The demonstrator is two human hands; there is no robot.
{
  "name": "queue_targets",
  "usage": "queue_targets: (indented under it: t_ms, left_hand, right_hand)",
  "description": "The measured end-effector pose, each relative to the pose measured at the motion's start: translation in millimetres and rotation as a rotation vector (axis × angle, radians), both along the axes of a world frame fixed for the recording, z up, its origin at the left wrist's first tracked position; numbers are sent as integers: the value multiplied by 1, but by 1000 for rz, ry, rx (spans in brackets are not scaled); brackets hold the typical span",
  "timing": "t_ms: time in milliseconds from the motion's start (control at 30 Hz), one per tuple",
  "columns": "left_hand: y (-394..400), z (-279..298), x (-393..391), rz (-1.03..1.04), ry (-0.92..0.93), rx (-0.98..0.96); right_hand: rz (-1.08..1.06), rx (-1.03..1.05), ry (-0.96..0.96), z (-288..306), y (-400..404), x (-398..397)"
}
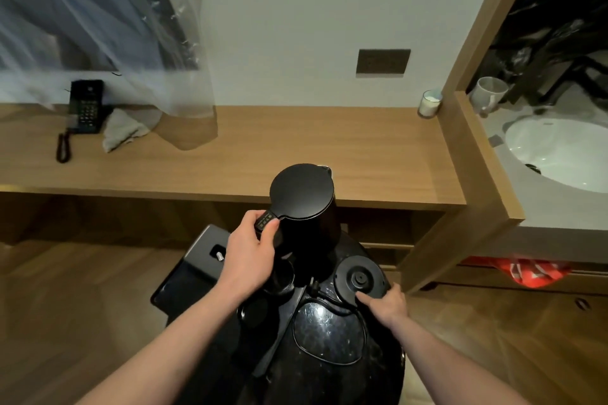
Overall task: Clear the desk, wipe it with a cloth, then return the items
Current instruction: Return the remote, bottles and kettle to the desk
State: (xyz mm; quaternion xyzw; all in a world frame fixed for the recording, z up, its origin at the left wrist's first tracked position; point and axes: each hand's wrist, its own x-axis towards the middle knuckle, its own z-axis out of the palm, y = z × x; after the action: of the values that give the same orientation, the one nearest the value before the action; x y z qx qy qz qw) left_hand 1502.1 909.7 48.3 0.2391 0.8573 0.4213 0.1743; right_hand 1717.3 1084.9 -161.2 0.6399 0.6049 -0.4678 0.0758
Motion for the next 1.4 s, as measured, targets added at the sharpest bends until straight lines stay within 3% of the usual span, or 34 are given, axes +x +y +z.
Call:
queue_targets:
  t_ms: [667, 900, 1100, 1233, 1400]
  left_hand:
    - [-55, 27, 34, 177, -36, 38]
    - [-57, 28, 36, 176, -74, 22]
    - [-70, 40, 45, 194, -42, 40]
    - [-86, 47, 53, 213, -30, 50]
    - [-112, 58, 60, 246, -17, 80]
  right_hand:
    - [-215, -54, -197, -25, 6, -29]
    - [-424, -212, 272, -7, -3, -2]
    - [-479, -307, 568, 55, -21, 32]
    - [-352, -359, 761, 111, -34, 49]
    - [-65, -218, 781, 170, -55, 59]
